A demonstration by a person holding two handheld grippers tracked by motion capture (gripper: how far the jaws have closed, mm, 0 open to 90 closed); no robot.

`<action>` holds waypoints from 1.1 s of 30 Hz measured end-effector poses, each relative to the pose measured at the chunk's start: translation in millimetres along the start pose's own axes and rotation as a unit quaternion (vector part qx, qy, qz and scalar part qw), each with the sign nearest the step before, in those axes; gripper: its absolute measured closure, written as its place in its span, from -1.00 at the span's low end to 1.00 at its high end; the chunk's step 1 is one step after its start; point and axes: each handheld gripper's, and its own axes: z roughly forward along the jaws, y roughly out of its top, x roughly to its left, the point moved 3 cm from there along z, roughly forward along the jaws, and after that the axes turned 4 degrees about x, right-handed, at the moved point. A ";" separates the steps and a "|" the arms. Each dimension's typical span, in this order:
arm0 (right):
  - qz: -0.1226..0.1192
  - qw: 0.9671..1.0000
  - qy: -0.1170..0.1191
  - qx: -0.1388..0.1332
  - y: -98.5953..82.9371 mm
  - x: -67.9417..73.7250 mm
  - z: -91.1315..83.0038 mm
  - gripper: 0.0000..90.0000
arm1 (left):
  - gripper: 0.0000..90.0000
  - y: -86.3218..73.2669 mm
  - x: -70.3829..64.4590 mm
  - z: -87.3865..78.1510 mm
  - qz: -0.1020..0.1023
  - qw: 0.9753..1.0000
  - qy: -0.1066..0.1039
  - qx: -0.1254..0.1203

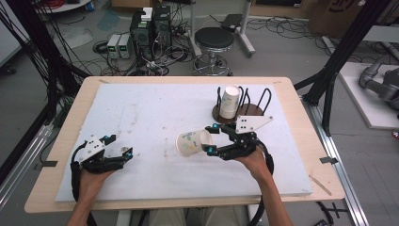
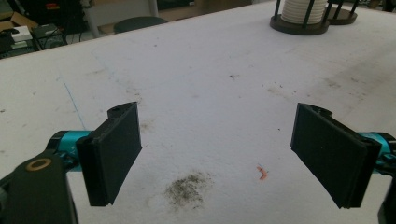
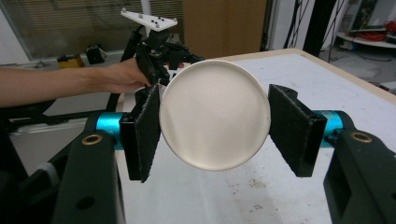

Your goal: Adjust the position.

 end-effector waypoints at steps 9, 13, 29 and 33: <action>0.000 1.000 0.001 -0.002 0.0 -0.6 -2.0 -0.15 | -0.64 0.2 -0.6 0.2 0.002 1.000 -0.004 -0.001; -0.001 1.000 0.000 -0.001 0.0 -0.6 -1.6 -0.15 | -0.65 1.8 0.8 -1.5 0.003 1.000 -0.012 -0.001; -0.005 1.000 0.027 -0.004 6.1 -4.2 -2.7 -0.15 | -0.68 91.5 -8.1 -14.7 0.093 0.964 -0.244 -0.048; -0.010 0.999 0.034 -0.001 8.8 -3.7 -1.3 -0.15 | -0.68 102.7 -14.6 -12.0 0.110 0.957 -0.266 -0.046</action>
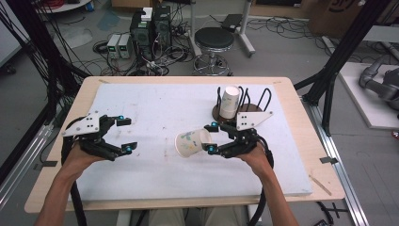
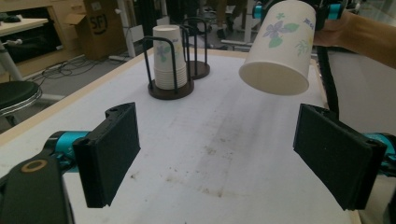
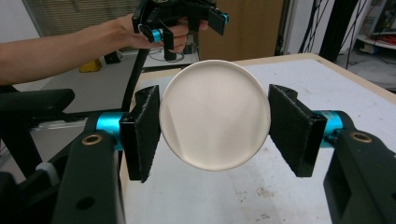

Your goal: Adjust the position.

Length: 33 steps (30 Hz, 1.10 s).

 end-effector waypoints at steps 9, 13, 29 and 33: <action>-0.002 1.000 0.009 -0.001 1.6 -1.9 3.4 -0.15 | -0.68 15.7 -14.6 43.0 0.016 0.998 -0.056 -0.003; -0.001 1.000 0.015 -0.001 2.1 -1.9 4.7 -0.15 | -0.68 26.5 -21.8 65.0 0.021 0.996 -0.081 -0.013; -0.002 1.000 0.022 -0.003 4.7 -2.5 7.7 -0.15 | -0.69 44.9 -41.6 125.0 0.030 0.990 -0.136 -0.014; -0.003 1.000 0.023 -0.004 4.9 -2.3 7.6 -0.15 | -0.69 40.8 -42.9 131.6 0.028 0.990 -0.141 -0.005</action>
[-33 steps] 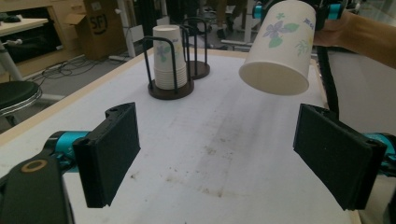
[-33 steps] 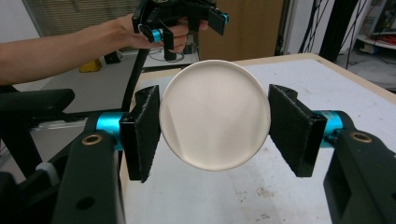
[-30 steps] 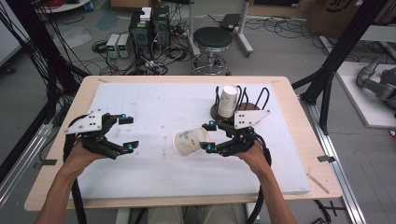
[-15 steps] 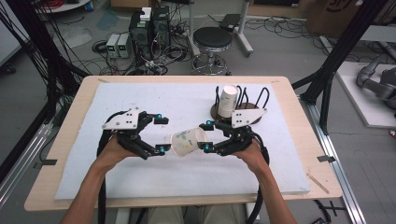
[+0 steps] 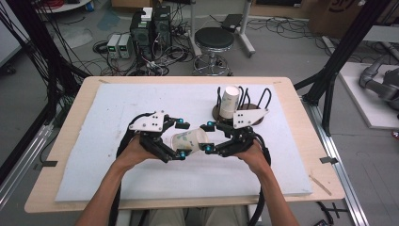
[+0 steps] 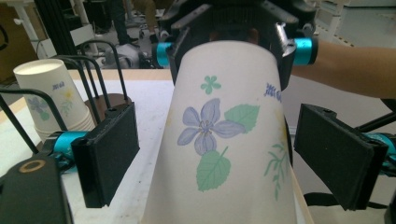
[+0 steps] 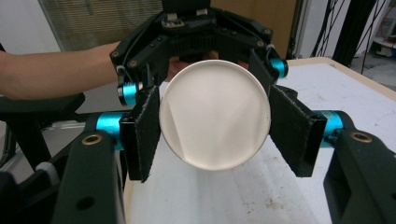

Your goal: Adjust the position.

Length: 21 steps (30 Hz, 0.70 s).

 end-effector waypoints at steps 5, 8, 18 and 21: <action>0.002 1.000 0.004 0.000 0.3 1.2 0.0 -0.15 | -0.69 -7.5 -1.0 4.4 0.001 1.000 0.000 0.013; -0.001 1.000 0.004 -0.002 0.5 1.3 -0.4 -0.15 | -0.68 -10.0 -2.0 5.0 0.000 1.000 -0.001 0.015; 0.001 1.000 0.011 0.000 0.3 2.3 -0.5 -0.15 | -0.43 -13.4 -3.4 4.7 0.003 1.000 -0.010 0.021; -0.003 1.000 0.007 0.000 0.5 2.1 -0.1 -0.15 | -0.41 -13.6 -3.5 3.9 0.006 1.000 -0.012 0.021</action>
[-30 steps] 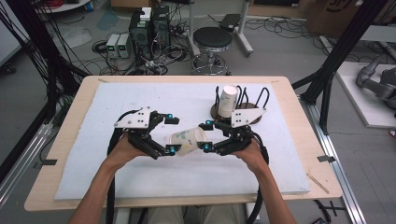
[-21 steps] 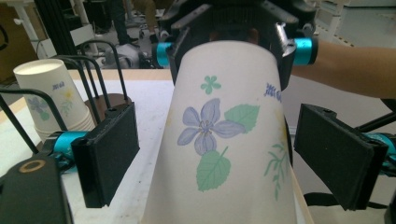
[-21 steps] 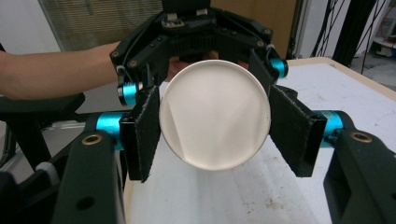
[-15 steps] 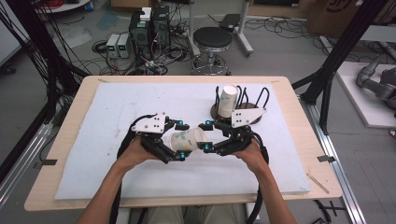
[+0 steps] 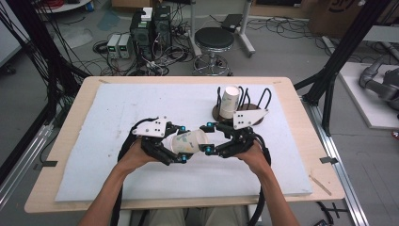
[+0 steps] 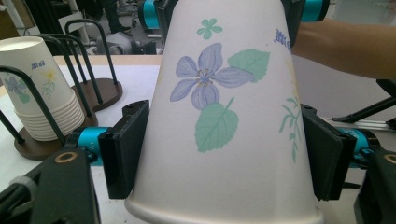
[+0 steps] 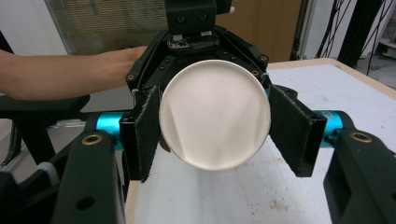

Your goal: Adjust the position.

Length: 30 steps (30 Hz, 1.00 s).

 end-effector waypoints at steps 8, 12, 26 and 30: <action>-0.003 1.000 0.003 0.001 -0.2 0.5 -0.1 -0.16 | -0.34 0.1 -1.0 -0.6 0.005 1.000 0.002 0.000; 0.005 1.000 -0.014 0.001 -0.9 2.1 1.4 -0.64 | -0.33 0.4 -2.1 -1.8 0.009 1.000 0.006 0.004; -0.039 0.986 -0.054 0.153 8.7 8.8 -2.0 -0.64 | -0.33 7.8 -6.6 -14.9 0.013 0.994 0.012 0.103; -0.049 0.973 -0.054 0.221 13.4 9.2 2.2 -0.64 | -0.33 15.1 -6.5 -15.1 0.021 0.985 0.007 0.172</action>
